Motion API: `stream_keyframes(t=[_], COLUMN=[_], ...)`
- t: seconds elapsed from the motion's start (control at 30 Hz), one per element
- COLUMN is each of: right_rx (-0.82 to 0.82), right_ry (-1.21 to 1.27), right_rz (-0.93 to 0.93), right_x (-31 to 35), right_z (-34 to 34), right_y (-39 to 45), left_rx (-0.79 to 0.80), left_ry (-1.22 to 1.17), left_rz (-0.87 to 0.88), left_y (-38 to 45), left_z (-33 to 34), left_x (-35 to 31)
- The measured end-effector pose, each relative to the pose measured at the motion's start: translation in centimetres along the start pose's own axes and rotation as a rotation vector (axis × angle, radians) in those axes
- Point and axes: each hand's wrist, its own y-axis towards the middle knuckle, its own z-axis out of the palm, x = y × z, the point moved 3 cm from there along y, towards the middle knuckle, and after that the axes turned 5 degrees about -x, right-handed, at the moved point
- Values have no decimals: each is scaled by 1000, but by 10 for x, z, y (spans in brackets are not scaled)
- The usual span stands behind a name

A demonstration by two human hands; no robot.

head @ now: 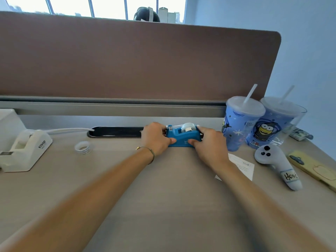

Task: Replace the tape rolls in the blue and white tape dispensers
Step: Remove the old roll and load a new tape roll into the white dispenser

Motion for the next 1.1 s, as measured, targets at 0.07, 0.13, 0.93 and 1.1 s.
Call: stream_keyframes(t=[0.07, 0.13, 0.93, 1.1], right_rx=[8, -23, 250, 238], right_ry=[0, 6, 380, 418], right_rz=[8, -18, -429, -427], right_x=[6, 17, 272, 273], right_z=[-5, -12, 84, 87], right_y=[-3, -10, -100, -101], left_rx=[38, 47, -373, -347], left_ry=[-30, -105, 471, 442], left_rz=[2, -15, -317, -374], left_y=[-5, -16, -126, -112], left_z=[-3, -14, -257, -241], left_x=[-1, 0, 203, 222])
